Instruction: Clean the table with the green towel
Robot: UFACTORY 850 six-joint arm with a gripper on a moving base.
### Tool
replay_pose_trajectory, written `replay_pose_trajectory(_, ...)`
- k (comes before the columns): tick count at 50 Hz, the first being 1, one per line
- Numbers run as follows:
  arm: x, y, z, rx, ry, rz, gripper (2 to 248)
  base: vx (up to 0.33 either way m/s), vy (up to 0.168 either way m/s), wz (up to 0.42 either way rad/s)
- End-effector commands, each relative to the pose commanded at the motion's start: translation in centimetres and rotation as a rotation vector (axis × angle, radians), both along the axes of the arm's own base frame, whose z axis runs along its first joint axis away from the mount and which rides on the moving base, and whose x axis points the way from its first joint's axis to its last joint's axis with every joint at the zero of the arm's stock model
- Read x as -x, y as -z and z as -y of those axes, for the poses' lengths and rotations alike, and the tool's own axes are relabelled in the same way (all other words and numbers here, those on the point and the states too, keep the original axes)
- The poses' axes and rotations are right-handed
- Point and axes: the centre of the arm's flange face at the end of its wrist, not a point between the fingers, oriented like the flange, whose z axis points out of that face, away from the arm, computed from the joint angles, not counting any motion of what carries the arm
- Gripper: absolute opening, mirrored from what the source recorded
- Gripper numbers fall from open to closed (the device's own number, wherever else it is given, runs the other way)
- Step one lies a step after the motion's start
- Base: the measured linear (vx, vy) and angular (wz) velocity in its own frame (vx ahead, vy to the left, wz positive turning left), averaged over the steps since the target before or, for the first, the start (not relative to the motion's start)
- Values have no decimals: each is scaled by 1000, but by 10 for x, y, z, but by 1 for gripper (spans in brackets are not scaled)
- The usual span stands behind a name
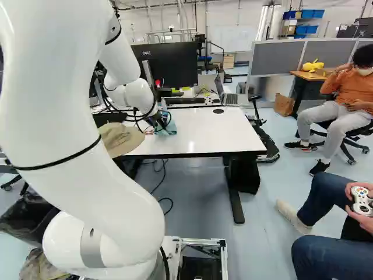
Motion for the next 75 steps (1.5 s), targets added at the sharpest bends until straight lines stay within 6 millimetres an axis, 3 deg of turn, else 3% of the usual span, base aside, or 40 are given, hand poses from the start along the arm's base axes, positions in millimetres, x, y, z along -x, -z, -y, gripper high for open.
replay_pose_trajectory(75, 63, -73, 5, -15, -33, -138, 62, 0, 0, 0)
